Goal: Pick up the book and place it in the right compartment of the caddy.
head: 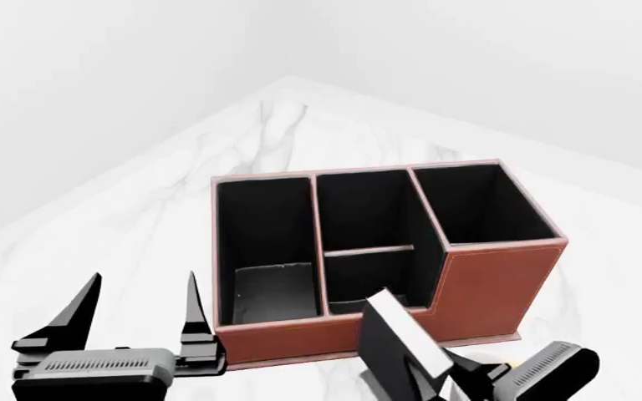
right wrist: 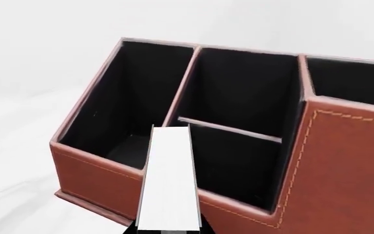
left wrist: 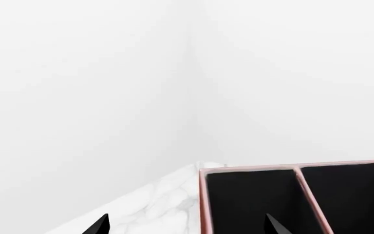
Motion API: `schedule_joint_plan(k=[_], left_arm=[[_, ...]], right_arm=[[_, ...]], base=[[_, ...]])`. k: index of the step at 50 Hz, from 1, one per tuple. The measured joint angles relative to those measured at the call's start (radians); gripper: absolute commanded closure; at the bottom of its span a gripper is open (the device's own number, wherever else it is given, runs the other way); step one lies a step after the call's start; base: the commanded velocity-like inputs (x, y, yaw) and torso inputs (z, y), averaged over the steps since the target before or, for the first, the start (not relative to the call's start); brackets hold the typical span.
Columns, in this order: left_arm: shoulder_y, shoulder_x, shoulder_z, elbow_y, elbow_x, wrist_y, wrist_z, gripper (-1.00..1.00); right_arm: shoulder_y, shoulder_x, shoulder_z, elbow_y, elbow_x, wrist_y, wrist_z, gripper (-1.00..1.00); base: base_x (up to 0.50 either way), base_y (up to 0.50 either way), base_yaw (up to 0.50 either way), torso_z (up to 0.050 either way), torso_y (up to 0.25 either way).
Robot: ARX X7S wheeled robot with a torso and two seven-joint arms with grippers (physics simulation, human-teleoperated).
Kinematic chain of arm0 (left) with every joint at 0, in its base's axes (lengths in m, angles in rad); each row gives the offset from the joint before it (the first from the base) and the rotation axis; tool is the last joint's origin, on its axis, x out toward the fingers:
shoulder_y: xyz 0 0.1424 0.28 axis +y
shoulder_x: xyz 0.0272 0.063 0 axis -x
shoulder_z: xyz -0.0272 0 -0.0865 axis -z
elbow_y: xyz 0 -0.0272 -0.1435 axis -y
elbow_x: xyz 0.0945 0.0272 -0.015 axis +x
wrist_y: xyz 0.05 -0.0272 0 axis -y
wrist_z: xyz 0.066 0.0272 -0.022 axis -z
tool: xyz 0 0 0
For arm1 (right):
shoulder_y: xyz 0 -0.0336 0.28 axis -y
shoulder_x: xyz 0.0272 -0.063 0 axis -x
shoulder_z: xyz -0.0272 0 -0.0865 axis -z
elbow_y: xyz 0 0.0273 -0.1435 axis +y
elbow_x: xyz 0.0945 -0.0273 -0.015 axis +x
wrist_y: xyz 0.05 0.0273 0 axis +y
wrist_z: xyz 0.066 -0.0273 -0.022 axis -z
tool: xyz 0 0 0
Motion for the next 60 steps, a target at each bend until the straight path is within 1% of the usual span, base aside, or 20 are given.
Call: schedule_joint_plan(k=[11,26,43,60], left_arm=[[-0.002,-0.002,0.000,-0.001,-0.003,0.000,-0.003,-1.00],[-0.002,-0.006,0.000,-0.001,-0.006,0.001,-0.008,-1.00],[-0.002,-0.009,0.002,0.000,-0.008,0.000,-0.013,-1.00],[-0.003,-0.013,0.004,0.002,-0.010,-0.003,-0.019,-1.00]], right_arm=[[0.046,0.029,0.037,-0.085,0.070,0.091,0.064,1.00],[0.174,0.086,0.116,-0.220,0.245,0.252,0.190,1.00],[0.371,0.146,0.179,-0.312,0.462,0.399,0.348,1.00],[0.617,0.179,0.201,-0.296,0.682,0.513,0.538,1.00]], base=[[0.00,0.00,0.00,0.000,0.002],[0.00,0.00,0.00,0.000,0.001],[0.00,0.00,0.00,0.000,0.001],[0.00,0.00,0.00,0.000,0.001]])
